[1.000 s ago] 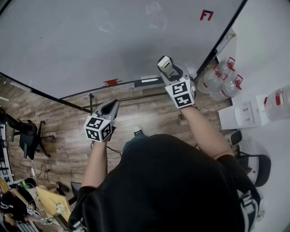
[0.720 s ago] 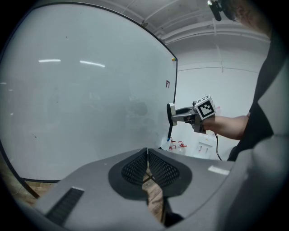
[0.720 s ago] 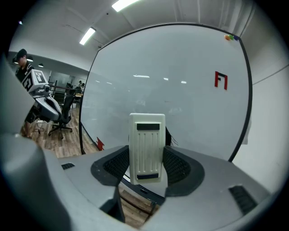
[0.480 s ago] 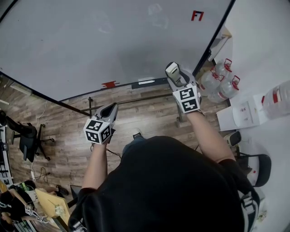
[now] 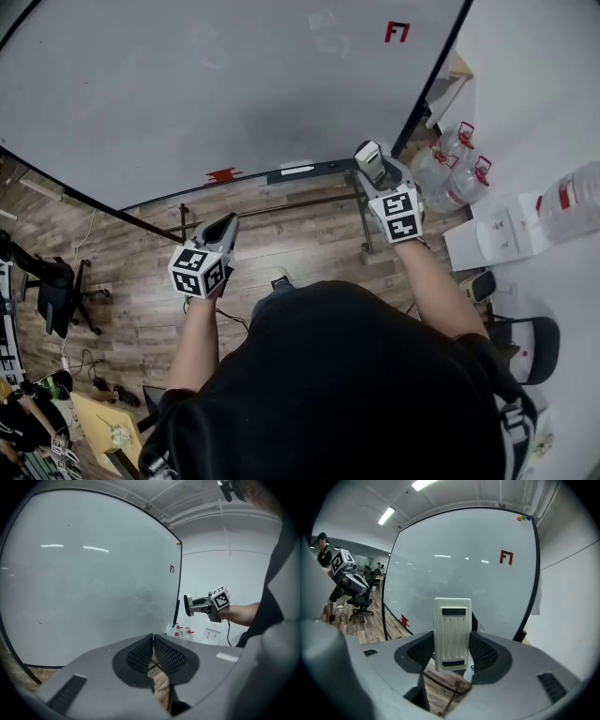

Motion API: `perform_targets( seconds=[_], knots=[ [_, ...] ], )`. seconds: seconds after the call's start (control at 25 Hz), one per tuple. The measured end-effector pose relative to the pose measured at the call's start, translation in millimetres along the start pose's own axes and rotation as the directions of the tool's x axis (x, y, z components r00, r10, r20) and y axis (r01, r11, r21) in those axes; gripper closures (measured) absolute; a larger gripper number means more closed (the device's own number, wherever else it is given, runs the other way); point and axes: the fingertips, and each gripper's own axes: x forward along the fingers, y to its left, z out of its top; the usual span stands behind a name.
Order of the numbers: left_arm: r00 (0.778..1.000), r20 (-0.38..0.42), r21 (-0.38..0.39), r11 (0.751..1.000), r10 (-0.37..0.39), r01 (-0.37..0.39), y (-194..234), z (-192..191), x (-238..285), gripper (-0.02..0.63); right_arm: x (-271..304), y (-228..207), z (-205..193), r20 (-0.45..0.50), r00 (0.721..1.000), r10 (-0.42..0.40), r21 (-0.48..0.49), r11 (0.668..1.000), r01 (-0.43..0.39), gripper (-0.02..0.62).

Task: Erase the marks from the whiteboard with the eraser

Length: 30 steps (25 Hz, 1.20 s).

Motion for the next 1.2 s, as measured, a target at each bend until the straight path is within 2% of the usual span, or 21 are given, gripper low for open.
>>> perform_targets(
  seconds=[0.56, 1.2],
  knots=[
    [1.000, 0.013, 0.004, 1.000, 0.007, -0.007, -6.6, 3.1, 1.1, 0.586, -17.4, -14.5, -14.9, 0.020, 0.999, -0.030, 0.020, 0.999, 0.030, 0.367],
    [1.000, 0.012, -0.006, 1.000, 0.015, -0.015, -7.9, 1.1, 4.1, 0.585, -20.6, -16.8, -13.5, 0.030, 0.999, -0.023, 0.052, 0.998, 0.021, 0.367]
  ],
)
